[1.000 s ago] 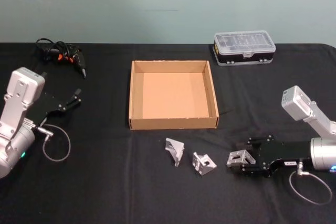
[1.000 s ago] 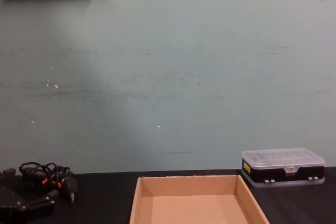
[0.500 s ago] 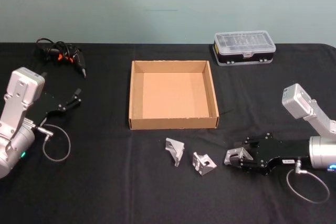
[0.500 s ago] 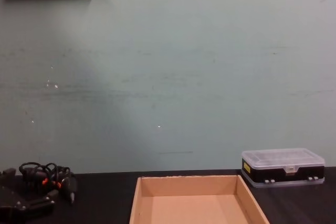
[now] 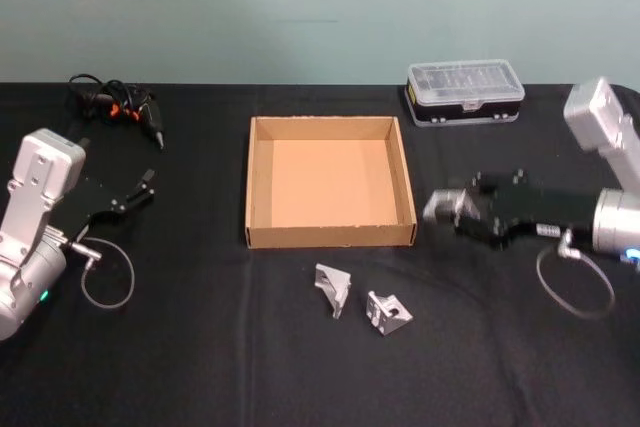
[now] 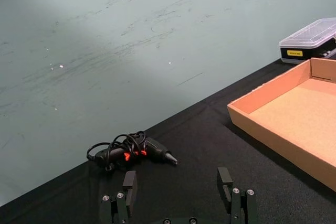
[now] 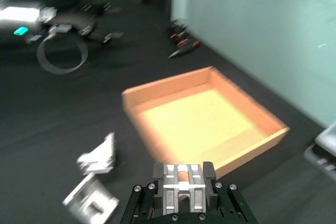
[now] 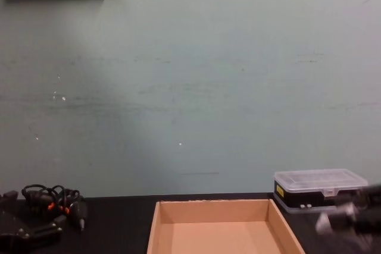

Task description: Use one hand to pick up the angle iron from the table and place it into the box.

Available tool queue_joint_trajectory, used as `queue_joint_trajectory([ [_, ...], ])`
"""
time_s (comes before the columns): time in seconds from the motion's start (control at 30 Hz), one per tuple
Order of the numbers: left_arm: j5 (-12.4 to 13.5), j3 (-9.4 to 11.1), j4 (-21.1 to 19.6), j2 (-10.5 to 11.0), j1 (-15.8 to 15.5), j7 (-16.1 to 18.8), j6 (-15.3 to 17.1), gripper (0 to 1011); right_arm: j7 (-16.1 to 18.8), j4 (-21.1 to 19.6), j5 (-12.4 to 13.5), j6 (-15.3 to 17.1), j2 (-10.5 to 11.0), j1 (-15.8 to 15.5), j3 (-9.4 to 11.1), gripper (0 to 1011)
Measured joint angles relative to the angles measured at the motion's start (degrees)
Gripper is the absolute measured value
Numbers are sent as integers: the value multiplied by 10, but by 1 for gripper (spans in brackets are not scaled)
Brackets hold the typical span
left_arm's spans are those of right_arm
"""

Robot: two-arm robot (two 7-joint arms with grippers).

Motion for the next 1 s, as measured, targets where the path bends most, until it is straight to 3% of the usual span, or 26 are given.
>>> queue_joint_trajectory([
  [0.1,0,0,0,0,0,0,0,1000,-14,12,-1,0,-15,12,5,446],
  [0.23,0,0,0,0,0,0,0,1000,-22,56,-13,-9,-56,51,2,446],
  [0.63,0,0,0,0,0,0,0,1000,2,207,-54,-43,-165,150,-38,446],
  [1.0,0,0,0,0,0,0,0,1000,23,305,-86,-45,-225,193,-70,446],
])
